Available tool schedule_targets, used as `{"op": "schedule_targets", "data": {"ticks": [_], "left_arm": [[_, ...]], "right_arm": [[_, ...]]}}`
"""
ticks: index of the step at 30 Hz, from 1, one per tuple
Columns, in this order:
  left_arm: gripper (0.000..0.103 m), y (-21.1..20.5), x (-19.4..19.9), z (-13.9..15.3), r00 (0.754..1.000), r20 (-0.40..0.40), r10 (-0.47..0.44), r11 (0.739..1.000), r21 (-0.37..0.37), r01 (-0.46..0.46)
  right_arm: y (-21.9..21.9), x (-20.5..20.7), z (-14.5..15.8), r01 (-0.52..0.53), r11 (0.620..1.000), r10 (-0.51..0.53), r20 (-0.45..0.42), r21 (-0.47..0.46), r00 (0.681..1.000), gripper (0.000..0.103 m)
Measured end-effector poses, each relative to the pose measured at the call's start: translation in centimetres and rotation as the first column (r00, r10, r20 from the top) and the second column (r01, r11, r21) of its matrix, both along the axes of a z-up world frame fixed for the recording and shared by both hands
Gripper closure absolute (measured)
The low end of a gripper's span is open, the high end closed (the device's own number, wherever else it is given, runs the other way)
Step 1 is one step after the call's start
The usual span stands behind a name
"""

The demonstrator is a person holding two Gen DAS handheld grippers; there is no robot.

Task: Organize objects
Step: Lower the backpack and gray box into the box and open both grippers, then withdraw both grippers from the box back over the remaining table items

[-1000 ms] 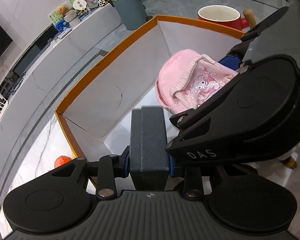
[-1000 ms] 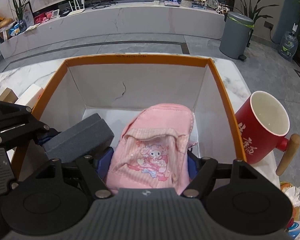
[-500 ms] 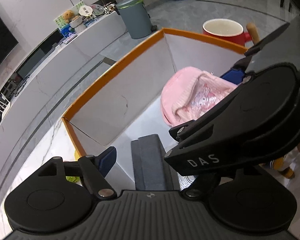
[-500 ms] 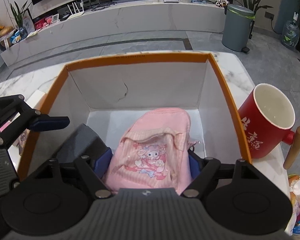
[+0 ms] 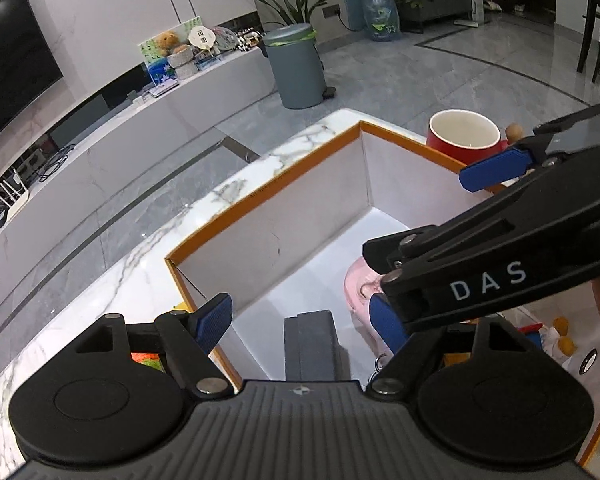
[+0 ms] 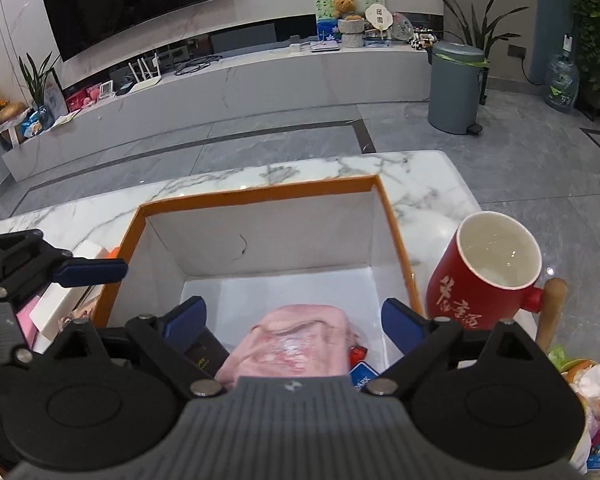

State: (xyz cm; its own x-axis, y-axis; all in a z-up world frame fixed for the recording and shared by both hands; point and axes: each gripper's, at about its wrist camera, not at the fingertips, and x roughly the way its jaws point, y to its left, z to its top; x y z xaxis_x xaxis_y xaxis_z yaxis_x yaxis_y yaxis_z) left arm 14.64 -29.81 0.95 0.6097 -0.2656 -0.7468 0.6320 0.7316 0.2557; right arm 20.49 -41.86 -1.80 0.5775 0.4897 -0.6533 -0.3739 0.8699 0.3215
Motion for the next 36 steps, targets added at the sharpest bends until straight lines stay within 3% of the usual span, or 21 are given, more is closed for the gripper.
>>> {"op": "schedule_targets", "data": {"ticks": [17, 36], "left_arm": [[0.012, 5.3, -1.5, 2.8, 0.996, 0.026, 0.085, 0.995, -0.059, -0.083], [0.011, 13.3, -5.0, 6.1, 0.986, 0.081, 0.143, 0.985, -0.11, -0.133]], "right_arm": [[1.5, -2.1, 1.6, -0.067, 0.997, 0.069, 0.054, -0.025, 0.996, 0.008], [6.6, -9.8, 8.2, -0.162, 0.986, 0.164, 0.136, -0.027, 0.977, 0.008]]}}
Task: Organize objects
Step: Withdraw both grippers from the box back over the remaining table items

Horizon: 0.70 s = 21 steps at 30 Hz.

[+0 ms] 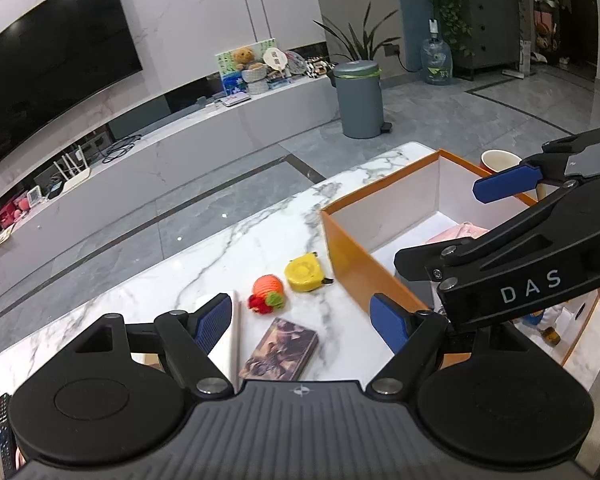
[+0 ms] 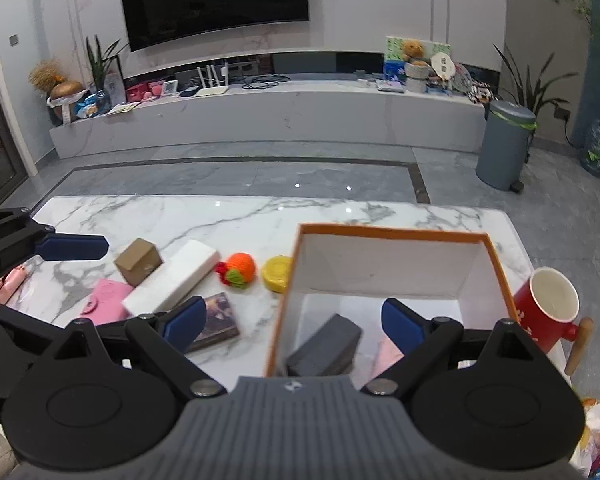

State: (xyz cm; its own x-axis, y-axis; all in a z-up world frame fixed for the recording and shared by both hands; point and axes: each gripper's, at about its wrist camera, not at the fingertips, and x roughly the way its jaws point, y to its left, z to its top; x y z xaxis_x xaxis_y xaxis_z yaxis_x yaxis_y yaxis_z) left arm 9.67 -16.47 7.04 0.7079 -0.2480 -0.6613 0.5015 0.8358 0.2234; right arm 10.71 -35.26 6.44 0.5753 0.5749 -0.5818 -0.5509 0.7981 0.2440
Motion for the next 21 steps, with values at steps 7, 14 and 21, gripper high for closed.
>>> {"op": "schedule_targets", "data": {"ticks": [7, 14, 21], "left_arm": [[0.011, 3.6, -0.6, 0.7, 0.999, 0.028, 0.019, 0.999, -0.034, -0.018], [0.009, 7.1, -0.9, 0.2, 0.999, 0.03, 0.034, 0.999, -0.043, -0.033], [0.009, 9.9, -0.5, -0.1, 0.998, 0.024, 0.052, 0.997, -0.052, -0.05]], "right_arm": [[2.9, -2.5, 2.5, -0.044, 0.998, 0.046, 0.053, -0.043, 0.998, 0.008], [6.3, -4.4, 3.7, -0.105, 0.99, 0.113, 0.08, -0.097, 0.99, 0.009], [10.0, -5.8, 4.5, -0.145, 0.977, 0.163, 0.108, -0.158, 0.981, 0.009]]}}
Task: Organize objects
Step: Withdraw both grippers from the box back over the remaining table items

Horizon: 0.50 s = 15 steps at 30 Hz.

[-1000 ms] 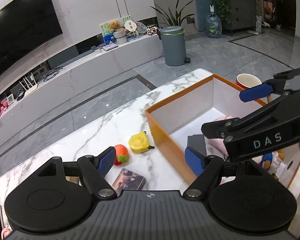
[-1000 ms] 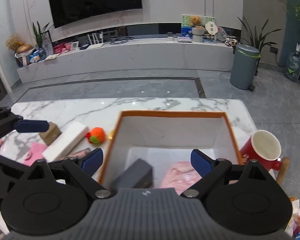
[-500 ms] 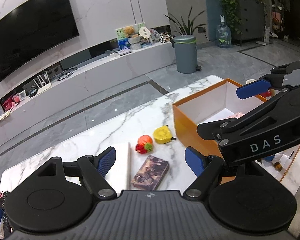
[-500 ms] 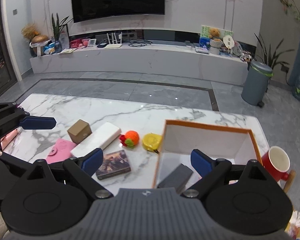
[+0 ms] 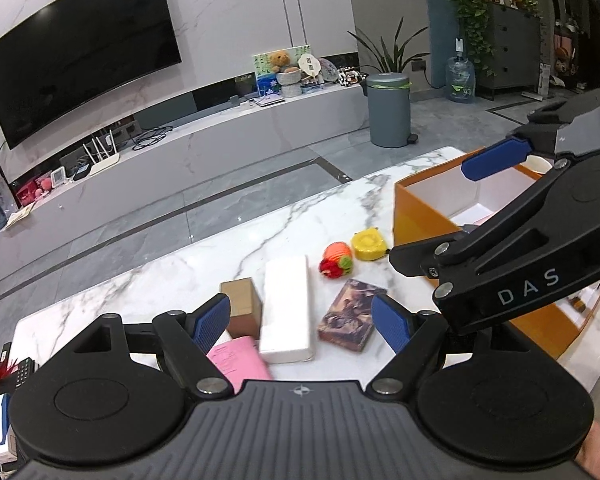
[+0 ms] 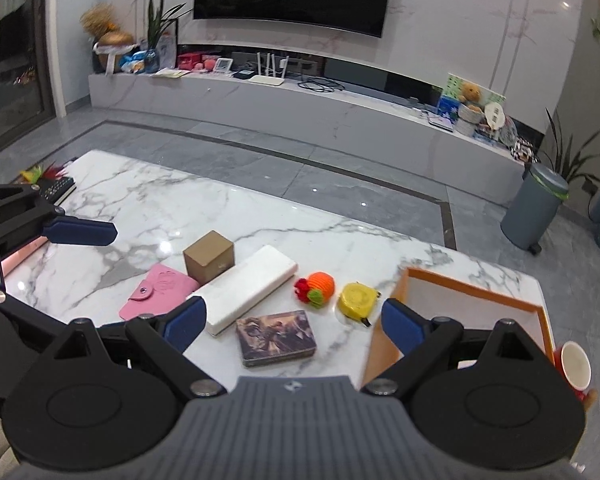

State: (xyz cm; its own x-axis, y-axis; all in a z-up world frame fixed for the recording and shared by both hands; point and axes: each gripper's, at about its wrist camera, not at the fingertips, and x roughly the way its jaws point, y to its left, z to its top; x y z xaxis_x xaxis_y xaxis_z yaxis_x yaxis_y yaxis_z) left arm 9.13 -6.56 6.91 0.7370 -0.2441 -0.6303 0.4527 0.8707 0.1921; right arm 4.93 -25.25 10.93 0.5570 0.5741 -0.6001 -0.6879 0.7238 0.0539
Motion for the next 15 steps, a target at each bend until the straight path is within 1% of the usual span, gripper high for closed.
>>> {"op": "schedule_targets", "data": {"ticks": [6, 9, 15], "left_arm": [[0.009, 2.3, 1.0, -0.9, 1.0, 0.008, 0.018, 0.999, -0.042, -0.017], [0.009, 3.6, 1.6, -2.0, 0.999, -0.005, 0.035, 0.997, -0.061, -0.035], [0.009, 5.4, 2.8, -4.0, 0.997, -0.055, 0.059, 0.993, -0.102, -0.064]], "right_arm": [[2.9, -0.4, 0.7, -0.024, 0.999, 0.025, 0.029, -0.034, 0.999, 0.008], [4.4, 0.0, 0.0, -0.036, 0.998, 0.036, 0.004, -0.049, 0.999, 0.008], [7.1, 0.3, -1.5, -0.049, 0.994, 0.048, -0.01, -0.094, 0.999, 0.008]]}}
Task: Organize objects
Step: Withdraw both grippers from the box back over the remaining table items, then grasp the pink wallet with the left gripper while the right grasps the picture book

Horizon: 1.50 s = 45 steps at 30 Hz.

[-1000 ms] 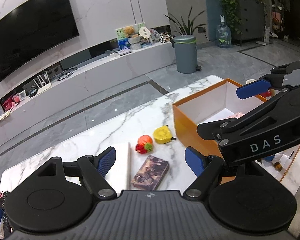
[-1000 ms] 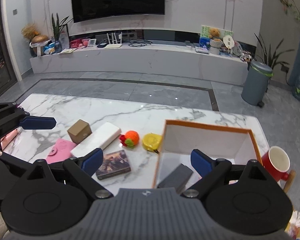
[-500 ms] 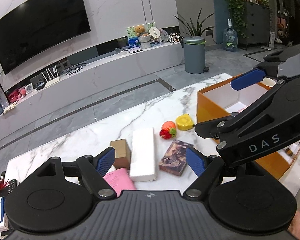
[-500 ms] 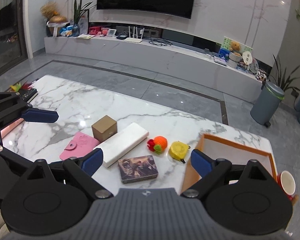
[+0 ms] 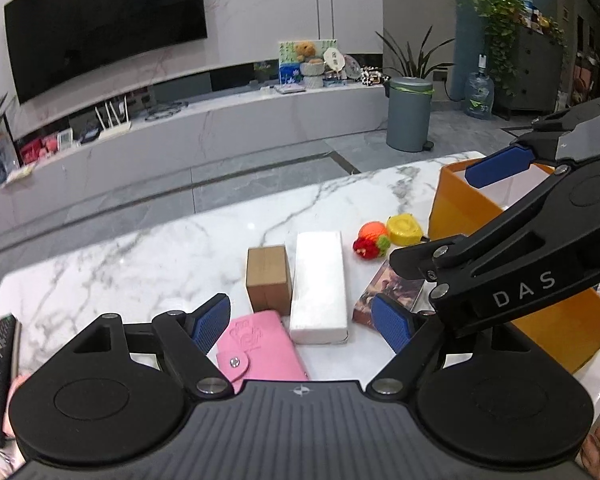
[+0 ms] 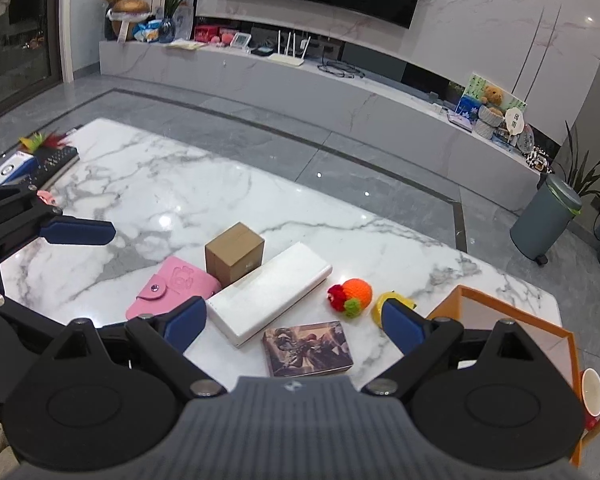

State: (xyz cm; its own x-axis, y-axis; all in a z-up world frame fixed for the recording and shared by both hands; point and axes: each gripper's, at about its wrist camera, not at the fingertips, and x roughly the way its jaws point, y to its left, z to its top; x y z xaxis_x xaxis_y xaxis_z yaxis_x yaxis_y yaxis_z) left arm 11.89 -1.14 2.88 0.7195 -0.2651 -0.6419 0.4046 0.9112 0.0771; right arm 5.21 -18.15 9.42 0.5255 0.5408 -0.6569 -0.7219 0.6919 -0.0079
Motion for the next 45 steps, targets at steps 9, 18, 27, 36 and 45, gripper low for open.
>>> {"op": "schedule_targets", "data": {"ticks": [9, 18, 27, 36, 45], "left_arm": [[0.009, 1.0, 1.7, -4.0, 0.997, -0.063, 0.054, 0.998, -0.041, -0.057], [0.01, 2.0, 2.8, -7.9, 0.979, -0.133, 0.155, 0.982, -0.087, -0.167], [0.009, 2.9, 3.8, -9.6, 0.968, -0.132, 0.214, 0.975, -0.031, -0.22], [0.005, 3.4, 4.1, -10.2, 0.967, -0.143, 0.21, 0.975, -0.049, -0.218], [0.009, 3.8, 4.1, -10.4, 0.966, -0.171, 0.193, 0.974, -0.09, -0.21]], "right_arm": [[2.6, 1.7, -4.0, 0.02, 0.998, -0.022, -0.054, -0.052, 0.998, 0.008], [3.6, 3.7, -9.3, 0.102, 0.995, -0.103, -0.132, -0.018, 0.986, 0.008], [2.4, 5.6, -13.3, 0.206, 0.978, -0.201, -0.175, 0.009, 0.964, 0.008], [3.4, 6.3, -16.1, 0.179, 0.984, -0.176, -0.176, 0.004, 0.969, 0.007], [4.0, 8.1, -17.1, 0.165, 0.986, -0.155, -0.195, 0.037, 0.969, 0.007]]}}
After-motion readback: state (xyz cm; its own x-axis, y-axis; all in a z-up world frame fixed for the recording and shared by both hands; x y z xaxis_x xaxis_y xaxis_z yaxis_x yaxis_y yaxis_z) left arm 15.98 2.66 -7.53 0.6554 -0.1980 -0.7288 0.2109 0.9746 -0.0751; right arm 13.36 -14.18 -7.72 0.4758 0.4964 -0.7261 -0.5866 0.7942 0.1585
